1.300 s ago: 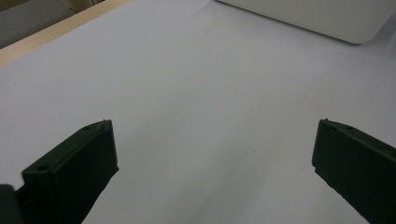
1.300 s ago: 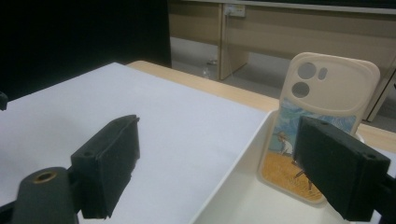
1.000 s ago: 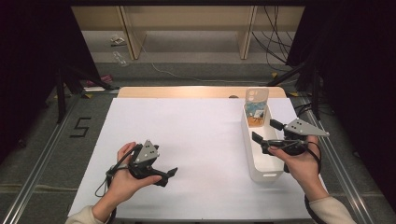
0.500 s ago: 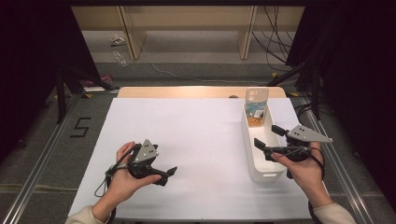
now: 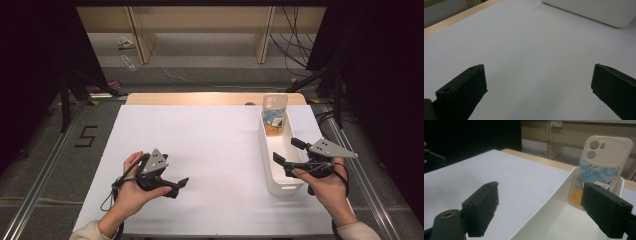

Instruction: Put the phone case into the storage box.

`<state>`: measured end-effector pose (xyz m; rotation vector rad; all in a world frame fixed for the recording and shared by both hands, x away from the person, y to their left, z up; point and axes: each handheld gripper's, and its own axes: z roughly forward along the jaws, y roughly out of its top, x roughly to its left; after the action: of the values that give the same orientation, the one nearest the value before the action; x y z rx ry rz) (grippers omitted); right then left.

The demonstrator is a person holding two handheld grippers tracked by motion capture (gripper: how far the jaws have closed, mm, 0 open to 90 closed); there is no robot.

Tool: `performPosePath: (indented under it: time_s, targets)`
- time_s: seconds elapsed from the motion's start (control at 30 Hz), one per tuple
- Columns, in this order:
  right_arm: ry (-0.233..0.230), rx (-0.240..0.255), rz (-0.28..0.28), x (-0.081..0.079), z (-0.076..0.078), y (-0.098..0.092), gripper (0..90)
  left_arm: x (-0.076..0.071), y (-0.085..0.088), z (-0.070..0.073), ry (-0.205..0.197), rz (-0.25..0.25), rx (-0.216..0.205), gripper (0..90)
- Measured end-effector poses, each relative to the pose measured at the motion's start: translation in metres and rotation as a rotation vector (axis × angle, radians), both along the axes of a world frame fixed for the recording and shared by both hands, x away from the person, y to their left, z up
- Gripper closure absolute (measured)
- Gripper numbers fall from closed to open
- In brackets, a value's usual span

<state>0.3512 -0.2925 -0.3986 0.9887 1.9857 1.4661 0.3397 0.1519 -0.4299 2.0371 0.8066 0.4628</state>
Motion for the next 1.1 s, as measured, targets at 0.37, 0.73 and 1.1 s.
performPosePath:
  time_s: [0.37, 0.73, 1.1]
  targets:
    - [-0.004, 0.001, -0.009, -0.005, -0.002, -0.006, 15.5, 0.000, 0.000, 0.000, 0.001, 0.004, -0.004, 0.0]
    - [0.001, 0.001, -0.019, -0.010, -0.007, -0.013, 15.4, 0.000, 0.001, 0.000, 0.000, 0.004, -0.002, 0.0]
    - [0.001, 0.015, -0.032, -0.013, -0.009, -0.019, 15.5, 0.000, 0.000, 0.000, -0.001, -0.001, -0.002, 0.0]
